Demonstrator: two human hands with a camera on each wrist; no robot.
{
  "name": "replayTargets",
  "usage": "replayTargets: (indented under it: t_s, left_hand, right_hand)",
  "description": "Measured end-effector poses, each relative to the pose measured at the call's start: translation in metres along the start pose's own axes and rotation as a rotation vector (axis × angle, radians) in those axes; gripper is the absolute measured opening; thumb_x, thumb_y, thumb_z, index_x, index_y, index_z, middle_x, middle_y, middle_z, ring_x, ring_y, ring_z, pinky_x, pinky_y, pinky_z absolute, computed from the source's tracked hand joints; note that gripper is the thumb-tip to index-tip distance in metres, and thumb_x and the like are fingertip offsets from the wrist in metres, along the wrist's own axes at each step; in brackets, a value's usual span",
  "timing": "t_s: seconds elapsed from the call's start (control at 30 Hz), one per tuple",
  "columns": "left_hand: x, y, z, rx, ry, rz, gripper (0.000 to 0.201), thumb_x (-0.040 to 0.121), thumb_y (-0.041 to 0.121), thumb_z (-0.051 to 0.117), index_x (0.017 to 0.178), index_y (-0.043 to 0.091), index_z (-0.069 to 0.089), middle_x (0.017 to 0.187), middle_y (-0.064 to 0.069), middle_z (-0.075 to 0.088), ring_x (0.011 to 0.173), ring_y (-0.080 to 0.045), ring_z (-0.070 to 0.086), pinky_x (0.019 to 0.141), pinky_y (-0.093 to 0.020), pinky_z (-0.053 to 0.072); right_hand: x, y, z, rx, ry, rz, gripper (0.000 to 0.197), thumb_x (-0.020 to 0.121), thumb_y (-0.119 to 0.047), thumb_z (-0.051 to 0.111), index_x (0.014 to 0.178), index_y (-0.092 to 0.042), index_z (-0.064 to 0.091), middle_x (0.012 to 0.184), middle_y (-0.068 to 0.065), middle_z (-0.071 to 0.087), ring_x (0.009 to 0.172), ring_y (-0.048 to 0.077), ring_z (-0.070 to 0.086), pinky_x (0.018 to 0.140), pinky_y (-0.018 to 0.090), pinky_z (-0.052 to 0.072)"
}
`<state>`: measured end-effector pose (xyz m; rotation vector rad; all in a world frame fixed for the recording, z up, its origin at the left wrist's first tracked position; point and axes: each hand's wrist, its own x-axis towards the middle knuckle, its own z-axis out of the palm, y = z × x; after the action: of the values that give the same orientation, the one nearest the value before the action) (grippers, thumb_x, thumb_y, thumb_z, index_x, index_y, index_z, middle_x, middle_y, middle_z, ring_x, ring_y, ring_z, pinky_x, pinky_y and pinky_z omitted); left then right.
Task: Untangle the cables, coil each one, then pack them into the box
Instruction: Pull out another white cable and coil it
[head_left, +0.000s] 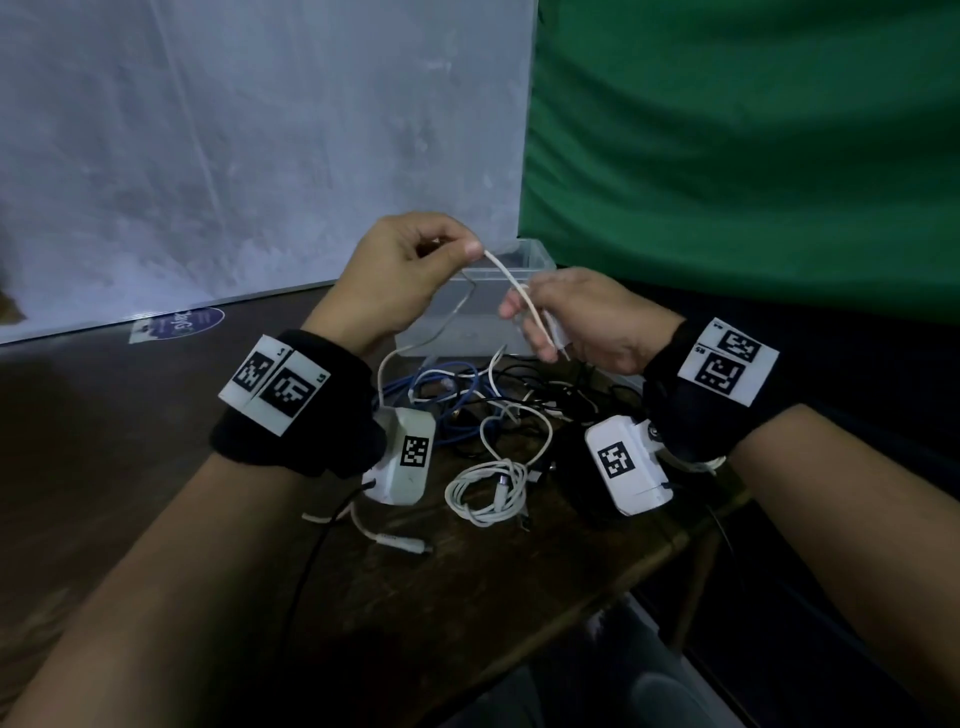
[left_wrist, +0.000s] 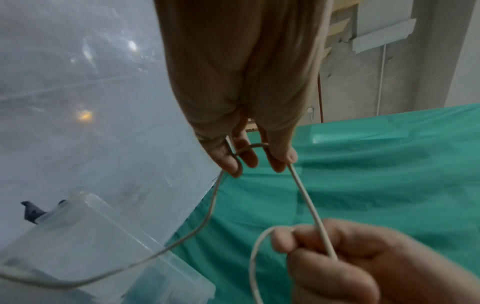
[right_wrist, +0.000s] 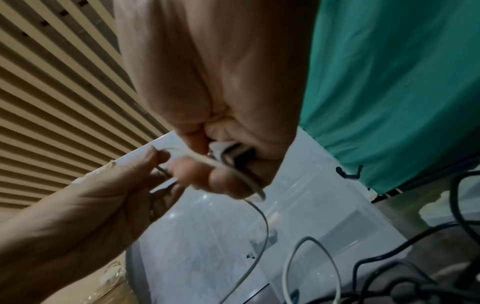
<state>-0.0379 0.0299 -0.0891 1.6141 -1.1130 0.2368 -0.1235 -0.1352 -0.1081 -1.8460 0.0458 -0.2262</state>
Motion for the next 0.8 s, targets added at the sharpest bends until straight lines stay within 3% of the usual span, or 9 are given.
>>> replayTargets:
  t_s: [0.1,0.17,0.27,0.37,0.43,0.53,0.63,0.73,0.8]
  left_hand:
    - [0.002,-0.014,0.001,0.043,0.069,-0.027,0.007,0.089,0.012,0.062,0.084,0.011,0.066,0.077,-0.008,0.061,0.072,-0.016,0.052,0.07,-0.026,0.041]
    - [0.001,-0.026,0.003,0.097,0.071,-0.061,0.008,0.09,0.016,0.062,0.083,0.014,0.066,0.07,0.001,0.058,0.067,-0.011,0.048,0.066,-0.025,0.039]
    - [-0.002,-0.037,0.012,0.114,-0.016,-0.132,0.013,0.092,0.016,0.059,0.079,0.016,0.061,0.067,0.003,0.055,0.065,-0.011,0.049,0.067,-0.026,0.042]
    - [-0.006,-0.04,0.022,0.026,-0.163,-0.242,0.023,0.095,0.009,0.052,0.074,0.013,0.055,0.067,-0.003,0.056,0.06,-0.006,0.059,0.067,-0.019,0.052]
    - [-0.009,-0.038,0.025,0.051,-0.259,-0.294,0.023,0.096,0.009,0.05,0.074,0.011,0.056,0.068,-0.008,0.06,0.056,-0.004,0.061,0.065,-0.019,0.055]
    - [-0.012,-0.035,0.026,0.144,-0.418,-0.346,0.021,0.096,0.011,0.049,0.077,0.009,0.057,0.069,-0.012,0.064,0.055,-0.01,0.063,0.062,-0.024,0.056]
    - [-0.017,-0.031,0.026,0.118,-0.557,-0.396,0.018,0.096,0.008,0.048,0.08,0.008,0.056,0.068,-0.007,0.062,0.054,-0.006,0.062,0.056,-0.016,0.054]
    - [-0.022,-0.03,0.027,0.018,-0.672,-0.486,0.018,0.098,0.003,0.044,0.083,0.009,0.052,0.078,-0.008,0.06,0.06,-0.01,0.065,0.057,-0.017,0.054]
    - [-0.023,-0.028,0.026,-0.004,-0.698,-0.508,0.017,0.099,0.006,0.041,0.084,0.01,0.049,0.08,-0.009,0.06,0.063,-0.011,0.068,0.057,-0.017,0.054]
  right_hand:
    - [-0.003,-0.005,-0.001,0.033,-0.082,0.024,0.03,0.096,-0.018,0.04,0.077,-0.006,0.059,0.041,-0.004,0.03,0.036,0.011,0.022,0.041,0.021,0.018]
    - [-0.006,-0.006,0.0,0.057,-0.102,0.007,0.042,0.1,-0.033,0.039,0.066,-0.012,0.051,0.041,-0.006,0.025,0.036,0.009,0.017,0.041,0.019,0.015]
    - [-0.007,-0.008,0.001,0.195,-0.056,-0.049,0.043,0.101,-0.036,0.037,0.062,-0.017,0.039,0.044,-0.005,0.025,0.037,0.009,0.017,0.04,0.018,0.015]
    - [-0.006,-0.014,0.0,0.391,0.04,-0.085,0.042,0.102,-0.036,0.035,0.064,-0.017,0.037,0.045,-0.002,0.045,0.034,0.01,0.033,0.039,0.02,0.023]
    - [-0.007,-0.02,-0.001,0.534,0.101,-0.11,0.042,0.102,-0.034,0.035,0.065,-0.015,0.039,0.064,0.008,0.066,0.043,0.014,0.057,0.039,0.019,0.039]
    - [-0.004,-0.024,-0.003,0.735,0.133,-0.172,0.042,0.103,-0.029,0.032,0.068,-0.01,0.043,0.103,0.023,0.068,0.088,0.027,0.071,0.069,0.033,0.06]
    - [0.0,-0.025,-0.007,0.792,0.269,-0.197,0.037,0.104,-0.026,0.032,0.075,-0.008,0.047,0.126,0.026,0.056,0.119,0.032,0.057,0.099,0.042,0.049]
    - [0.004,-0.022,-0.013,0.727,0.411,-0.198,0.033,0.103,-0.024,0.035,0.078,-0.008,0.05,0.126,0.023,0.056,0.124,0.03,0.051,0.107,0.042,0.04]
    - [0.006,-0.017,-0.013,0.563,0.489,-0.209,0.033,0.102,-0.022,0.037,0.075,-0.012,0.051,0.102,0.012,0.062,0.108,0.019,0.059,0.101,0.036,0.043]
